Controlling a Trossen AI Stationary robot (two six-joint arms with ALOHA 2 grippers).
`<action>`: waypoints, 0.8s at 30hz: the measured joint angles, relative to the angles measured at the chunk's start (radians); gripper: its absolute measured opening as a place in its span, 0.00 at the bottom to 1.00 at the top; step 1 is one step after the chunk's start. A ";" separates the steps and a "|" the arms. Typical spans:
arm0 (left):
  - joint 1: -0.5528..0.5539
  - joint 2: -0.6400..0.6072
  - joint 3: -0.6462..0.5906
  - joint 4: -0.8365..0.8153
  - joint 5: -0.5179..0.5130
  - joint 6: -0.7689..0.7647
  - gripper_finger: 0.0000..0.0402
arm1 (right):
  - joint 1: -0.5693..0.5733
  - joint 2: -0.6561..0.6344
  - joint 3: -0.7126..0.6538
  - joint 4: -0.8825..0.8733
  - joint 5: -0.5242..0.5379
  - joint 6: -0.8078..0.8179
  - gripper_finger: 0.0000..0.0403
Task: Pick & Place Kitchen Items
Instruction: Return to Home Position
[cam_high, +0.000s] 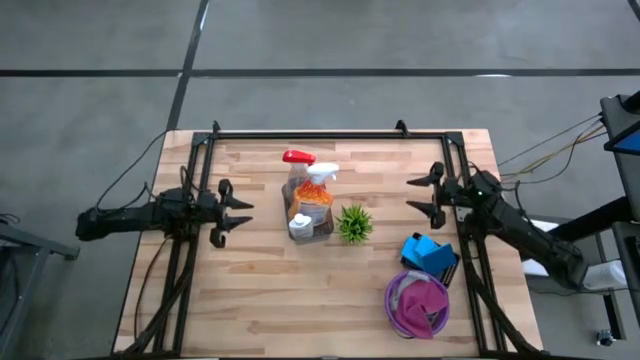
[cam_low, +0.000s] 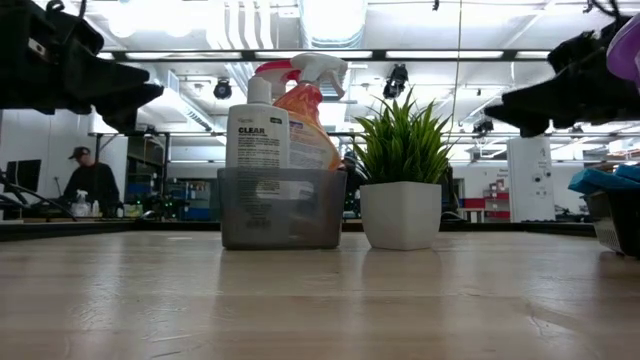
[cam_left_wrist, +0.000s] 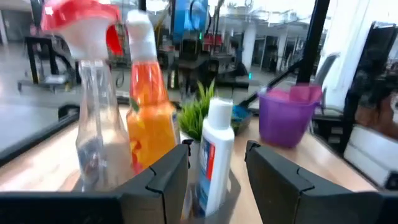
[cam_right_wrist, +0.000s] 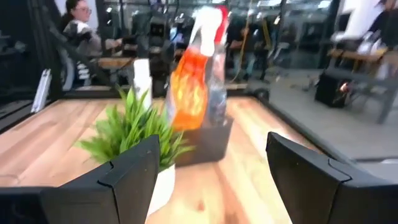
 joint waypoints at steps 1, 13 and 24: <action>0.000 0.000 -0.016 0.037 0.000 -0.006 0.40 | -0.014 0.017 0.000 0.000 -0.025 0.002 0.72; -0.003 0.056 -0.015 0.041 0.000 0.046 0.40 | -0.022 0.182 0.000 0.007 -0.062 -0.050 0.72; -0.003 0.106 -0.015 0.043 -0.008 0.050 0.40 | -0.022 0.174 -0.001 0.157 -0.103 -0.017 0.72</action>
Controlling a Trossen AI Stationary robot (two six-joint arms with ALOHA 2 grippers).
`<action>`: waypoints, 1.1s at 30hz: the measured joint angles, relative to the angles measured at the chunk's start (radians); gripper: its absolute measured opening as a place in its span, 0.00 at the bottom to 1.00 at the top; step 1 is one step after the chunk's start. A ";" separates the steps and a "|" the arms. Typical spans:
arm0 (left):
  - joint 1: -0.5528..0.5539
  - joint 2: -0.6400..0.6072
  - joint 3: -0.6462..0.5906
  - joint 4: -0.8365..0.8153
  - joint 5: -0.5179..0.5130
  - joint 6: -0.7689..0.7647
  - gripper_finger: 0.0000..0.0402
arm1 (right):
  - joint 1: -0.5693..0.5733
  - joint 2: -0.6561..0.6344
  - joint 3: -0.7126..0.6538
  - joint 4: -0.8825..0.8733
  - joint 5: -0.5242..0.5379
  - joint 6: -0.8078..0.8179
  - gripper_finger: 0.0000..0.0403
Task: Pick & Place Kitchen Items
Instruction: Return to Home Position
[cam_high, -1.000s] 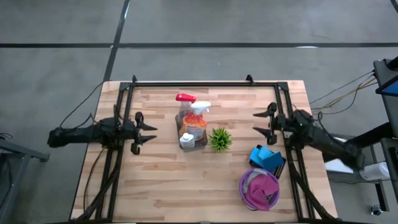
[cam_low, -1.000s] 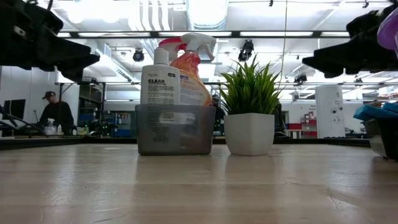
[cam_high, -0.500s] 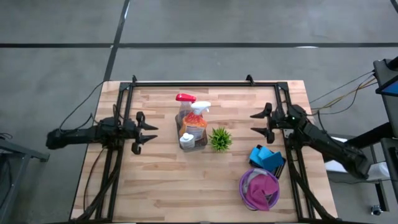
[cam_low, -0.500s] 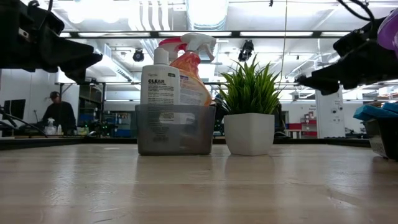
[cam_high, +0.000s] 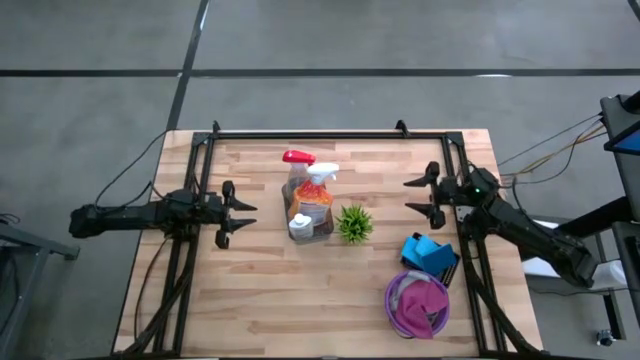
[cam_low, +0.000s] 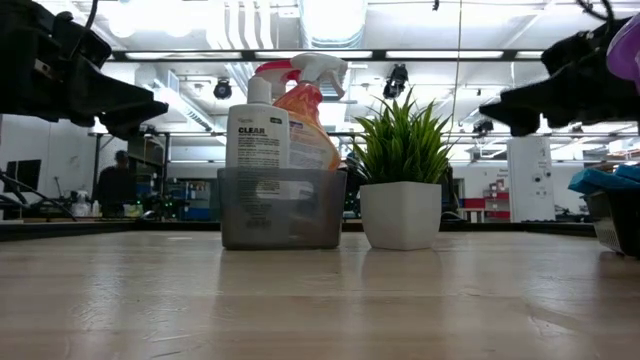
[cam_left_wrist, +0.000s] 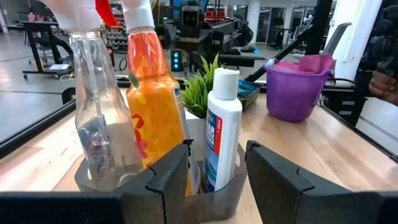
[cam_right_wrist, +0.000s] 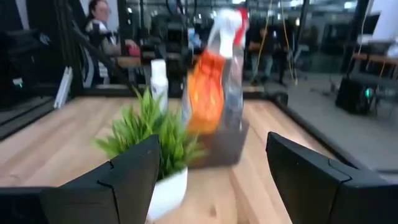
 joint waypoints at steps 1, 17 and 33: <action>0.000 0.000 0.000 0.000 0.000 0.000 0.40 | 0.000 -0.009 0.000 0.015 -0.003 0.010 0.72; 0.000 0.000 0.000 0.003 0.000 -0.035 0.40 | 0.138 -0.229 0.000 -0.166 0.364 0.093 0.72; 0.000 0.003 0.000 0.003 -0.004 -0.049 0.40 | 0.506 -0.237 0.000 -0.196 0.731 0.032 0.72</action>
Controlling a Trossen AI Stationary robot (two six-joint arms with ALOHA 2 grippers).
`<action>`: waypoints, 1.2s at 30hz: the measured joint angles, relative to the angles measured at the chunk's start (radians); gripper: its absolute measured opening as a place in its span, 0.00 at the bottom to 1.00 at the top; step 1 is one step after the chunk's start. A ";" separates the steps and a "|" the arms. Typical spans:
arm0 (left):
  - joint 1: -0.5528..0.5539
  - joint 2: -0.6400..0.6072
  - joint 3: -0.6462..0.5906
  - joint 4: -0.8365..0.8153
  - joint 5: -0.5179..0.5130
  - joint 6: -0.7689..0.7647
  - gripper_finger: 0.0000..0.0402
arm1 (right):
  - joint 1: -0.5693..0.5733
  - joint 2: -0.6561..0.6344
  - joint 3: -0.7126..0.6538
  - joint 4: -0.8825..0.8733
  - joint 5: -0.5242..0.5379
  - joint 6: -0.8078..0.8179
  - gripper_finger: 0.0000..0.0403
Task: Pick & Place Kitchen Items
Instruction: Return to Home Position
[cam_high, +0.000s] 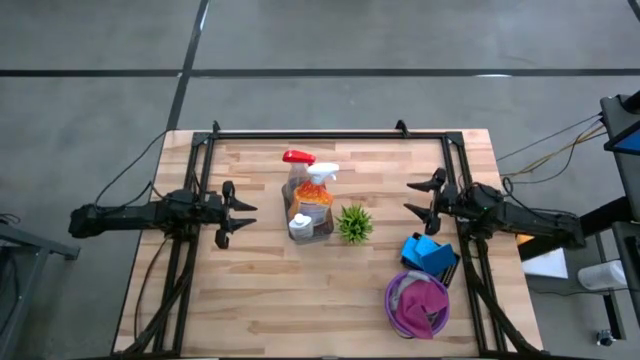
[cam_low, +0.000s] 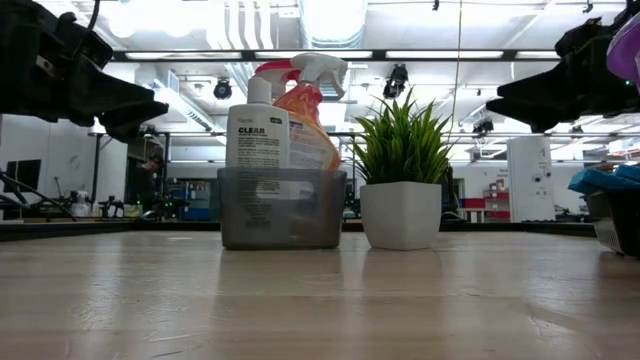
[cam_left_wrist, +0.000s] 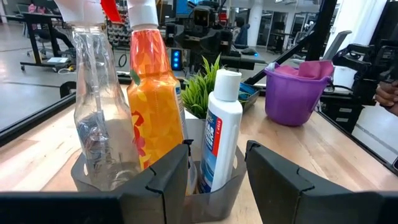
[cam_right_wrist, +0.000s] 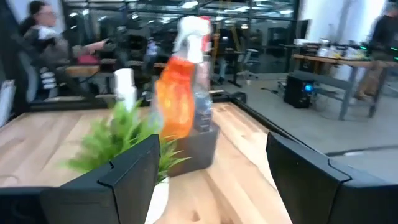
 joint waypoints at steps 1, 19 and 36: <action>0.000 0.000 0.000 0.000 0.000 0.000 0.40 | 0.017 0.000 0.000 -0.003 0.000 -0.012 0.72; 0.000 0.000 0.000 -0.001 -0.023 -0.002 0.40 | 0.072 0.000 0.000 0.003 0.003 -0.058 0.72; 0.000 0.000 0.000 -0.003 -0.023 -0.004 0.40 | 0.072 0.000 0.013 0.004 0.000 -0.055 0.72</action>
